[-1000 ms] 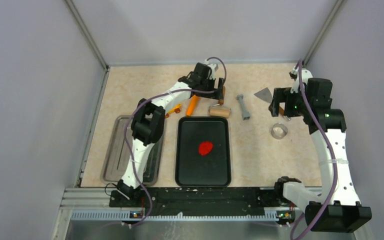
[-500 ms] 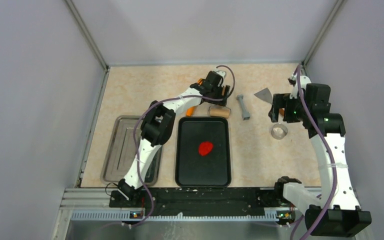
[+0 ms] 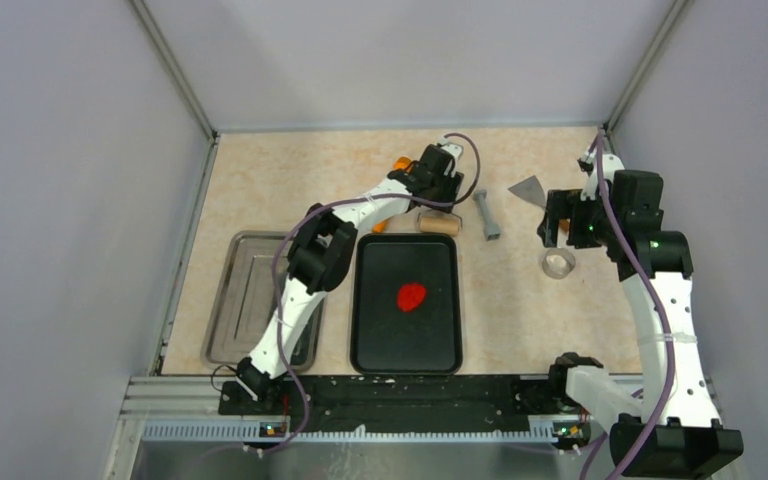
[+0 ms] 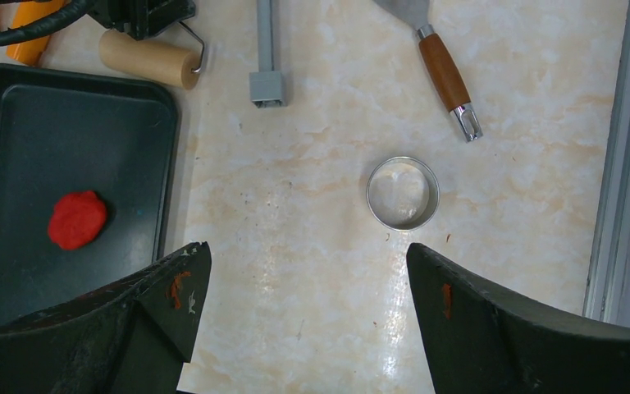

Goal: Roll out the dumpling wrappers from the dough

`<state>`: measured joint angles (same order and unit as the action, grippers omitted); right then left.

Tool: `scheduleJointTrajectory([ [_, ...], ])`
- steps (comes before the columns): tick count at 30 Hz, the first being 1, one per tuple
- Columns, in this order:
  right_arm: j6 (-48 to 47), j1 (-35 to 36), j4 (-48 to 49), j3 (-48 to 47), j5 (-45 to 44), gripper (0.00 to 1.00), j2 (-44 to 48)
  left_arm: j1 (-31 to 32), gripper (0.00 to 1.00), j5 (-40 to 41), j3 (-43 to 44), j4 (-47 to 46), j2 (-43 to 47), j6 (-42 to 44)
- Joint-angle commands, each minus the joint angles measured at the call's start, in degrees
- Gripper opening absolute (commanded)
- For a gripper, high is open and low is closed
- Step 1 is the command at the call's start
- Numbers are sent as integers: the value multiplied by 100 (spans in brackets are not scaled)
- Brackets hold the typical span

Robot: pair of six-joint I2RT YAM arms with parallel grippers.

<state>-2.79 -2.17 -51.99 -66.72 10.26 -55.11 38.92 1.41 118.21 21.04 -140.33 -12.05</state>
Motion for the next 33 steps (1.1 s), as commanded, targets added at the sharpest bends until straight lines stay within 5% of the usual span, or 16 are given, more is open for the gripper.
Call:
scheduleJointTrajectory([
  [1, 57, -37, 66, -13, -25, 91, 133, 24, 59, -79, 137, -128, -68, 98],
  [5, 51, -41, 33, -59, -25, 90, 132, 50, 56, -80, 126, -52, -164, 0],
  [9, 49, -37, 53, -83, -41, 90, 128, 43, 41, -243, 7, 56, -130, -22],
  [15, 68, -47, 194, -54, 50, 90, 50, -34, 0, -198, 254, -182, 178, 570],
  [20, -11, -50, 514, -183, 778, 92, 16, -167, 0, -851, 654, -212, 593, 1559],
  [24, 87, -47, 695, -491, 1066, 91, -339, -171, 0, -1666, -367, -877, 1665, 2446],
  [28, -152, -48, 833, -1060, 1346, 81, -597, -159, 0, -2394, -1178, -762, 2683, 2792],
  [33, -44, -49, 1130, -1534, 2095, 91, -813, -158, 0, -3601, -2221, -233, 3945, 3417],
])
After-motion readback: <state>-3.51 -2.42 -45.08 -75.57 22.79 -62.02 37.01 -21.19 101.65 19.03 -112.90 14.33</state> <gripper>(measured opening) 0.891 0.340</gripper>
